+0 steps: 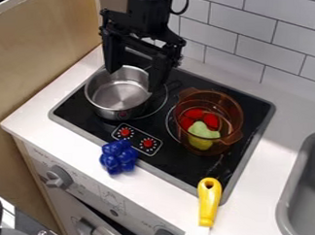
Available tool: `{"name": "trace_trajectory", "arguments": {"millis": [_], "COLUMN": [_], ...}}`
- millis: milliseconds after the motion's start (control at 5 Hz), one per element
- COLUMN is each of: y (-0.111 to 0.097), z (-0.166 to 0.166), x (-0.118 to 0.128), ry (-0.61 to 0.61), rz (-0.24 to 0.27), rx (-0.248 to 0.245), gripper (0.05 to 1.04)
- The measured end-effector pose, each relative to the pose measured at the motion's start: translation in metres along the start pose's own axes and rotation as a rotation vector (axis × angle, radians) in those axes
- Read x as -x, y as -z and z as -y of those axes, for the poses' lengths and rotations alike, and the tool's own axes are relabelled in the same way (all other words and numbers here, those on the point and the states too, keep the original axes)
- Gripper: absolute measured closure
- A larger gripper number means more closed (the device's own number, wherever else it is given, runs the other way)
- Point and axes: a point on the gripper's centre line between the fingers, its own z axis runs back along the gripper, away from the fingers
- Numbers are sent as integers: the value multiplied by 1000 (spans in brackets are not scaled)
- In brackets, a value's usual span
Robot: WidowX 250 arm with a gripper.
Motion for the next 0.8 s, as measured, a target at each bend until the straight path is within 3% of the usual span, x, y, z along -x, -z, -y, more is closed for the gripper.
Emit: {"name": "trace_trajectory", "arguments": {"millis": [200,400,600,800], "y": [8,17,22,31], "z": [2,9,10,9], "x": [3,18,36,45], "ry": [-6,-63,-94,-88], "rz": [-18,80,172,214], "rx": [6,48,31,-23], "gripper": [83,83,83,83]}}
